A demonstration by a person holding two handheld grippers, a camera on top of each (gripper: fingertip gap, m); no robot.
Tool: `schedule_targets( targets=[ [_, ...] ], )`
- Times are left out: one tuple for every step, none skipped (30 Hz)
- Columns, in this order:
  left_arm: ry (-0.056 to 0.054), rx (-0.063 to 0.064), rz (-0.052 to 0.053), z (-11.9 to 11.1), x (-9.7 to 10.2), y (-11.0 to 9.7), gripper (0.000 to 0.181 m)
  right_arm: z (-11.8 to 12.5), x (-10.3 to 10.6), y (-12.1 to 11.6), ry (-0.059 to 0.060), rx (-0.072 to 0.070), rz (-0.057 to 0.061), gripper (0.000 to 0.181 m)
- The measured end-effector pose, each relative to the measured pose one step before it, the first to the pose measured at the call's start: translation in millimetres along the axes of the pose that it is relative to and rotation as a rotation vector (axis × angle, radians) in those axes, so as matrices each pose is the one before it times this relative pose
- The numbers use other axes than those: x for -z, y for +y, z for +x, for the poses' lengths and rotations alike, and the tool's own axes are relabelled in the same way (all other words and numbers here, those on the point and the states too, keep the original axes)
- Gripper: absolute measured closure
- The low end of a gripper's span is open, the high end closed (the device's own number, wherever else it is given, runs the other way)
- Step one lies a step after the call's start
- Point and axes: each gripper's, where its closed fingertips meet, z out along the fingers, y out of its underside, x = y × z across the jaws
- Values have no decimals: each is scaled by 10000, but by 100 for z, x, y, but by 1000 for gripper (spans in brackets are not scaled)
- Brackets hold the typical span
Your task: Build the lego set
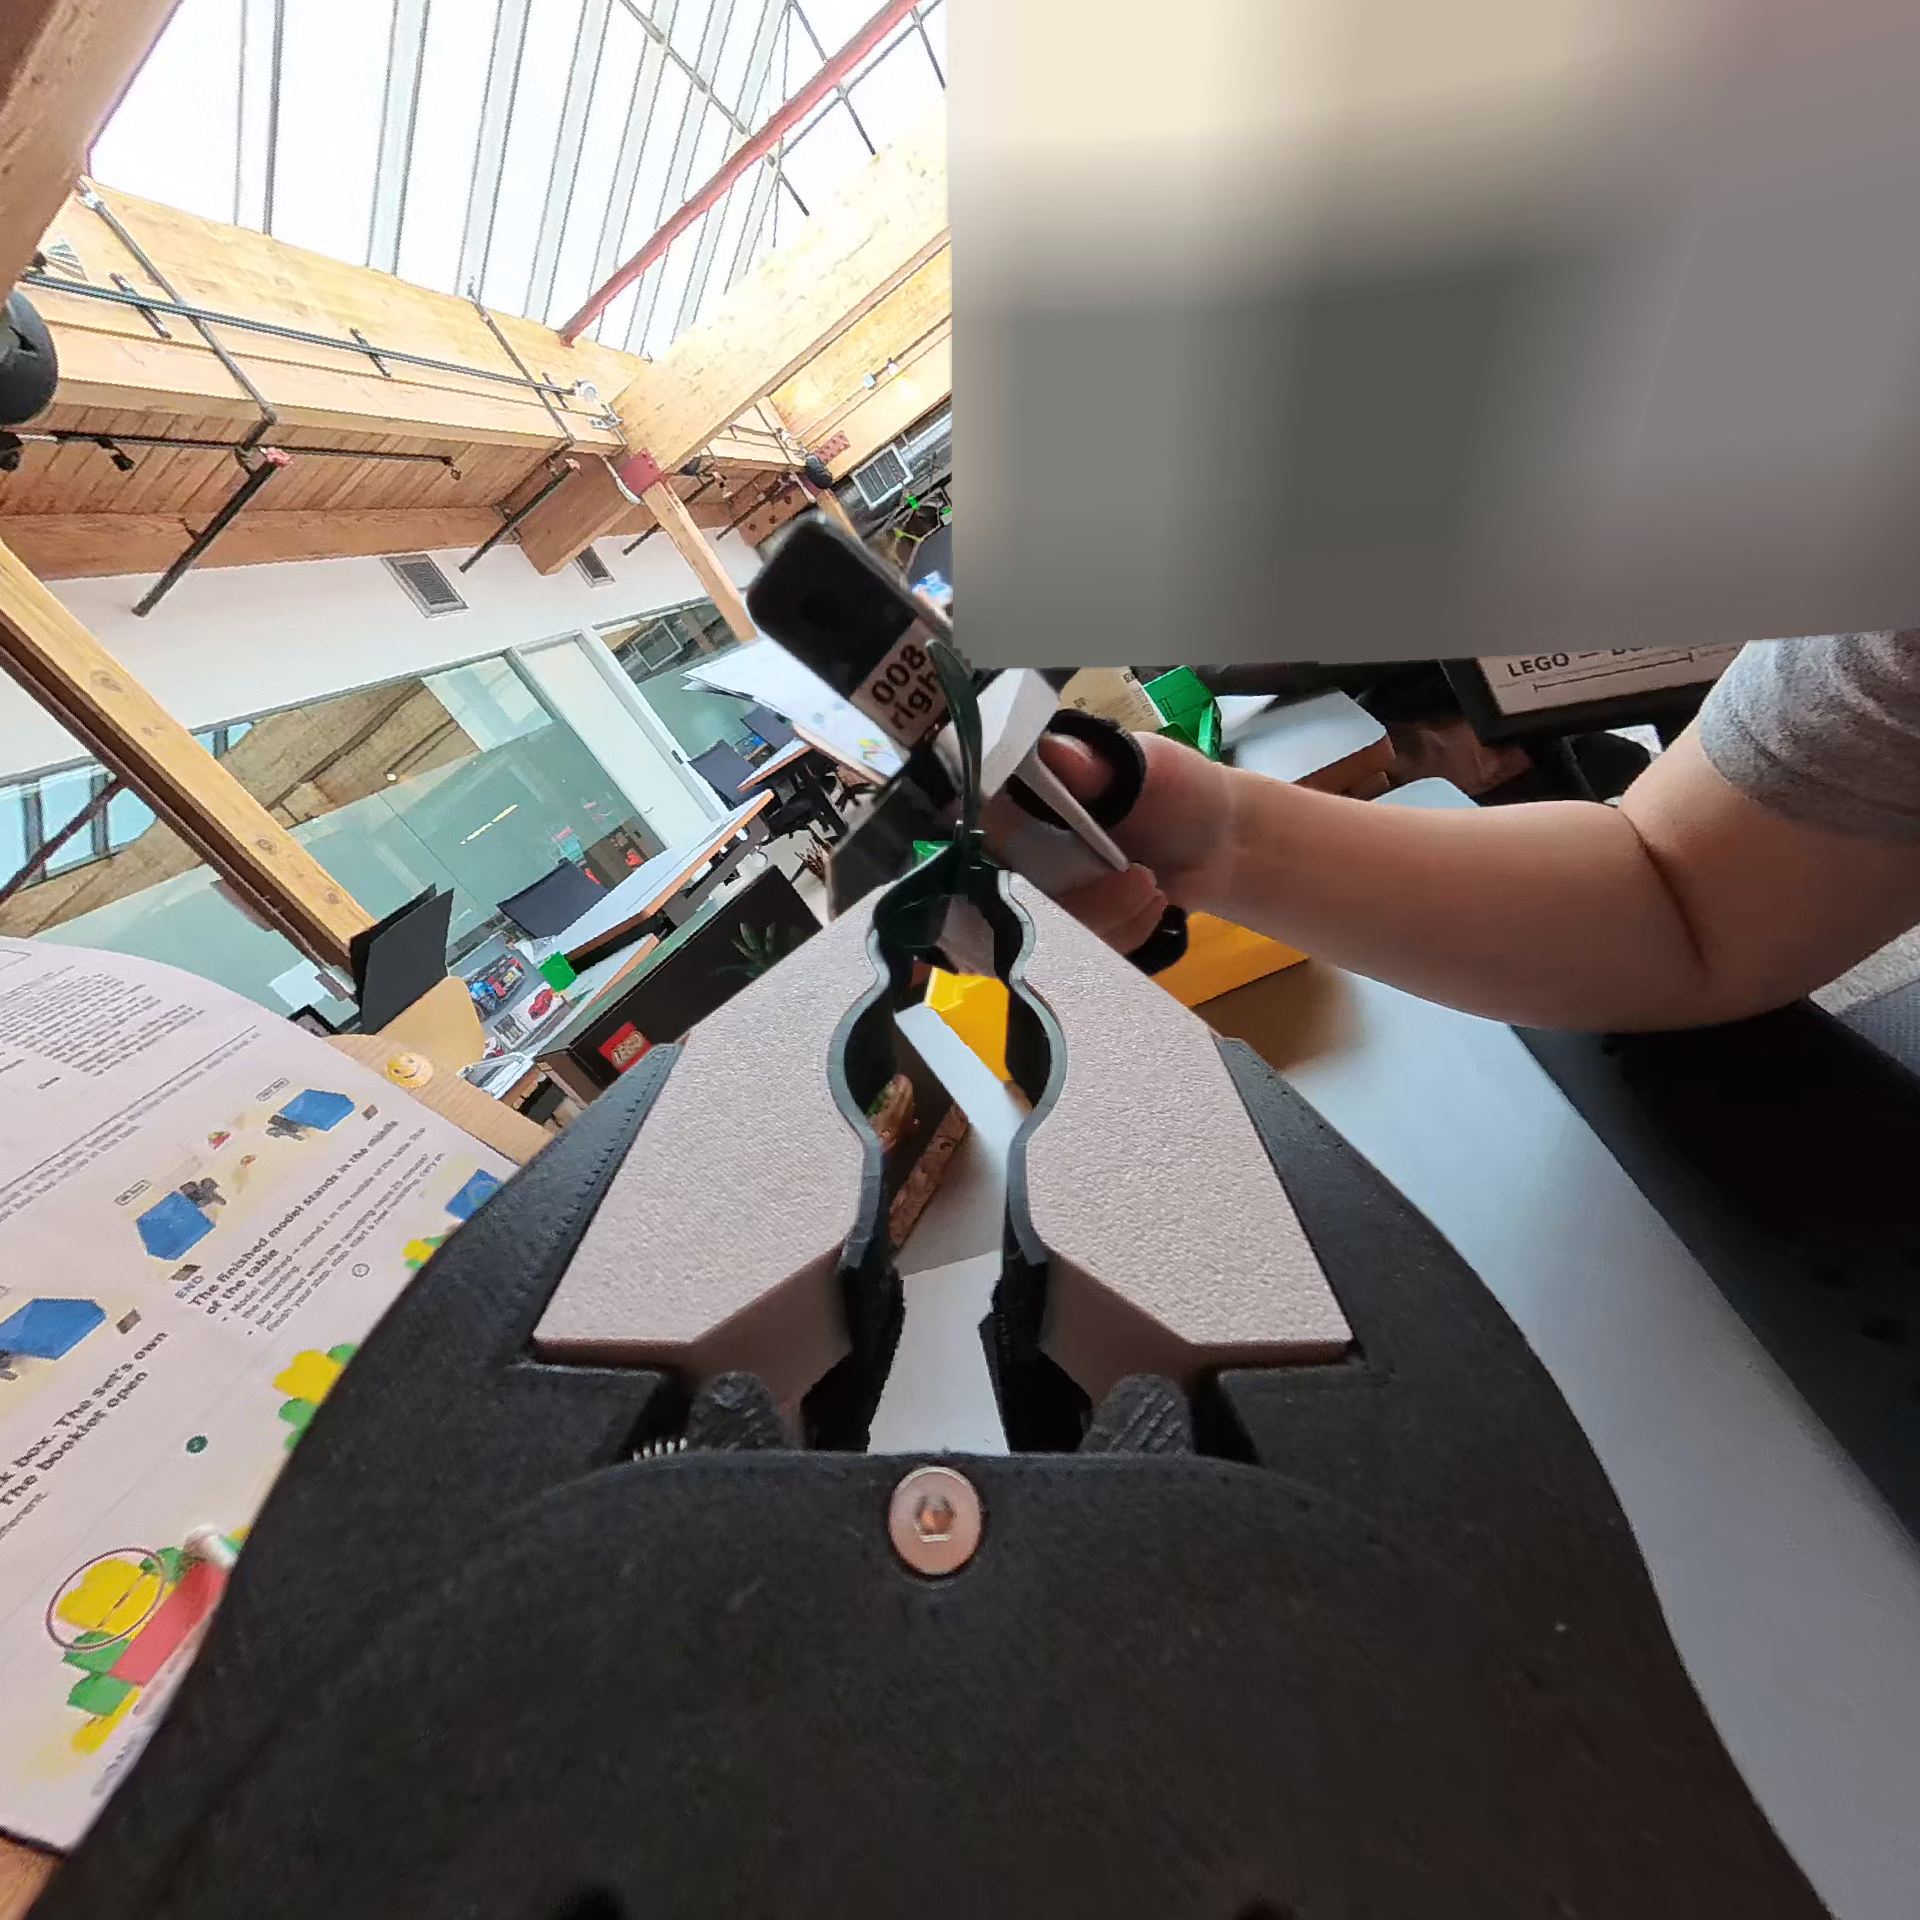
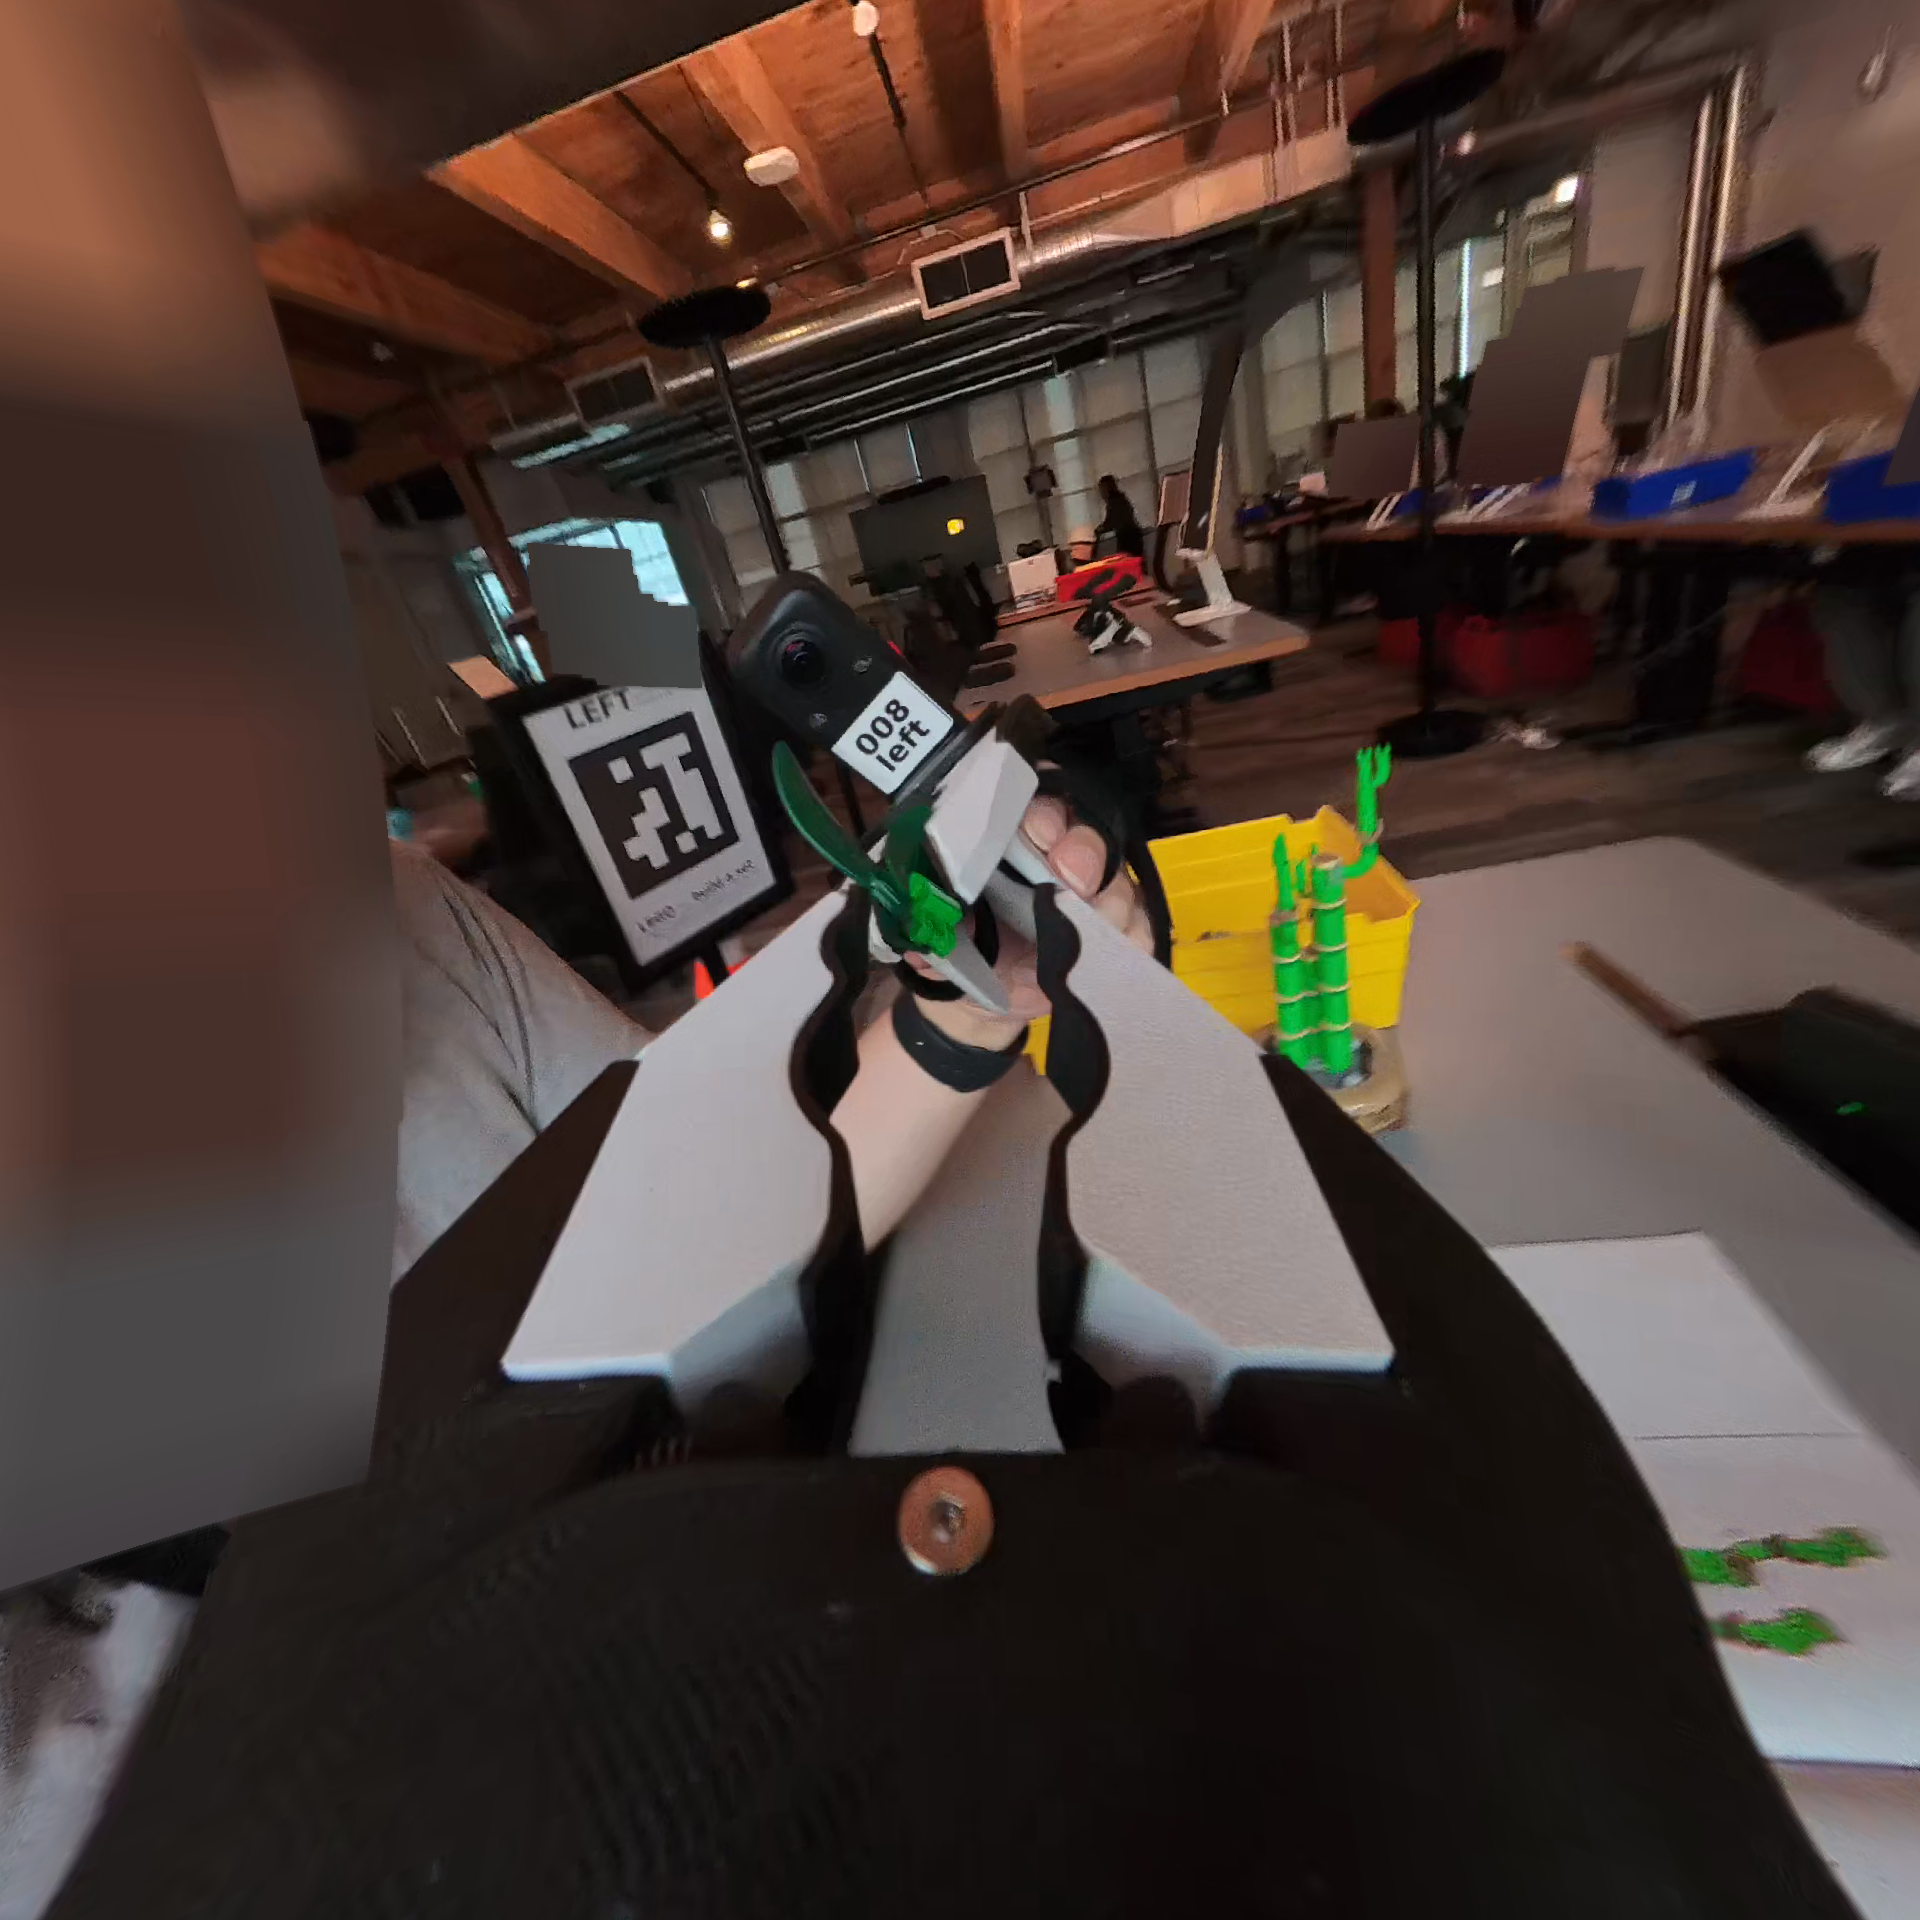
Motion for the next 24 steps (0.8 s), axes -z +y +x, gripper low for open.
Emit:
schedule_targets(
  targets=[
    [117, 63, -102, 166, -60, 126, 169, -489, 286, -189, 8, 919, -24, 152],
    [78, 40, -126, 116, -103, 164, 169, -443, 253, -158, 167, 1197, -68, 152],
    [89, 44, -115, 138, -119, 155, 169, -594, 192, 12, 209, 1437, -138, 150],
    [122, 74, -104, 186, -135, 149, 169, -325, 134, 280, 408, 1400, -354, 151],
    [168, 89, -125, 246, -149, 160, 169, 23, 88, 575, 546, 1215, -614, 151],
    [149, 53, -140, 239, -160, 187, 169, -65, 22, 722, 378, 926, -727, 150],
    [118, 19, -151, 212, -164, 220, 169, -106, 8, 548, 279, 690, -613, 150],
    [131, 26, -166, 219, -171, 256, 169, -337, 23, 119, 74, 513, -279, 150],
    [114, 44, -152, 189, -151, 240, 169, -627, -5, -15, -188, 328, -162, 150],
    [80, 37, -95, 122, -141, 166, 169, -222, -36, 146, 25, 246, -261, 154],
    [75, 32, -48, 108, -115, 103, 169, 25, -19, 164, 167, 310, -232, 156],
    [65, 44, -31, 82, -84, 58, 169, -180, -41, 263, 17, 275, -257, 158],
    [62, 43, -20, 86, -62, 51, 169, -119, -28, 321, 20, 179, -294, 161],
    [75, 32, -28, 97, -47, 61, 169, -133, -30, 269, -14, 144, -229, 164],
    [45, 32, -27, 49, -47, 73, 169, -168, -35, 174, -50, 92, -163, 164],
    [29, 41, -22, 19, -28, 53, 169, 54, -18, -8, 64, 43, -38, 164],
    [48, 31, -17, 43, -32, 55, 169, 0, -40, -177, 14, 9, 105, 165],
    [30, 7, -2, 36, -18, 29, 169, -214, -80, 12, -146, -46, 1, 165],
    [18, 1, -41, 19, -42, 87, 169, 8, -71, 161, 0, -20, -100, 167],
    [6, 0, -58, 9, -21, 119, 169, -27, -45, 103, 0, 67, -51, 167],
    [15, -13, -16, 18, 0, 40, 169, -40, -14, 30, -18, 27, 4, 167],
    [50, -12, -7, 92, 0, 28, 169, -118, -3, -12, -92, -48, 8, 168],
    [55, -10, -16, 93, 18, 23, 169, -104, -7, 1, -102, -76, -1, 168],
    [20, -31, -19, 54, 5, 12, 168, -47, -14, -4, -56, -65, 0, 168]
  ],
)
